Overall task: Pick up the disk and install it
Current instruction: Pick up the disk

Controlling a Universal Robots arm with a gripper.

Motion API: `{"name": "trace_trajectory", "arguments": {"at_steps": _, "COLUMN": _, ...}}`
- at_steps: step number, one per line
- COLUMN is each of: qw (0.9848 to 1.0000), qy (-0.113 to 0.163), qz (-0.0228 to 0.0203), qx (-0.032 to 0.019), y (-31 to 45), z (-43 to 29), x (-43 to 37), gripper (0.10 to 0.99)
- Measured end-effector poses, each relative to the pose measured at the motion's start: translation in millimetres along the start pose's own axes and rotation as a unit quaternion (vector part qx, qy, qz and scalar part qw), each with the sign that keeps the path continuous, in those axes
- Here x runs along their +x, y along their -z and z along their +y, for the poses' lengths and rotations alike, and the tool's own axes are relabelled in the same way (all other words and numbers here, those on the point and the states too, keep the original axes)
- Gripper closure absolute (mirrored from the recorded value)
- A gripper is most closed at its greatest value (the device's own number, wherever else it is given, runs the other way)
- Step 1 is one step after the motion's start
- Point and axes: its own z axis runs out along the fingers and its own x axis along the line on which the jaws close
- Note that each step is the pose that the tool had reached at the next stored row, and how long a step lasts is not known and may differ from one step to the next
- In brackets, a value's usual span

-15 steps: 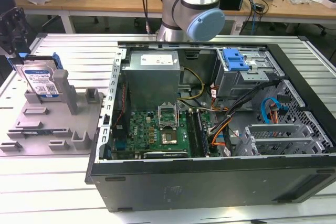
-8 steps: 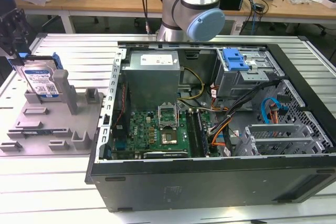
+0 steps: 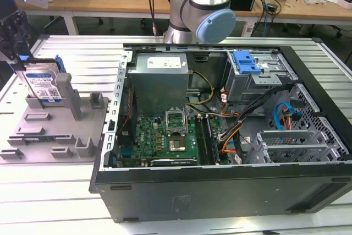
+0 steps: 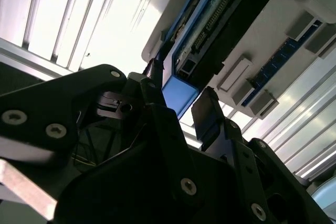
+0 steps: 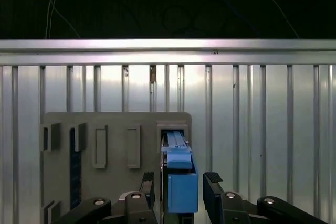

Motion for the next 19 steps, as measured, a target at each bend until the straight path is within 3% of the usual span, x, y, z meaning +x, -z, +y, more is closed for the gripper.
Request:
{"name": "trace_trajectory", "arguments": {"at_steps": 11, "qw": 1.0, "qy": 0.0, "qz": 0.0, "qx": 0.0001, "y": -6.7, "z": -1.7, "x": 0.4, "gripper": 0.588}}
{"name": "trace_trajectory", "arguments": {"at_steps": 13, "qw": 1.0, "qy": 0.0, "qz": 0.0, "qx": 0.0001, "y": -7.8, "z": -1.7, "x": 0.4, "gripper": 0.604}}
{"name": "trace_trajectory", "arguments": {"at_steps": 14, "qw": 1.0, "qy": 0.0, "qz": 0.0, "qx": 0.0001, "y": -8.6, "z": -1.8, "x": 0.4, "gripper": 0.675}}
{"name": "trace_trajectory", "arguments": {"at_steps": 19, "qw": 1.0, "qy": 0.0, "qz": 0.0, "qx": 0.0001, "y": -11.3, "z": -1.8, "x": 0.4, "gripper": 0.675}}
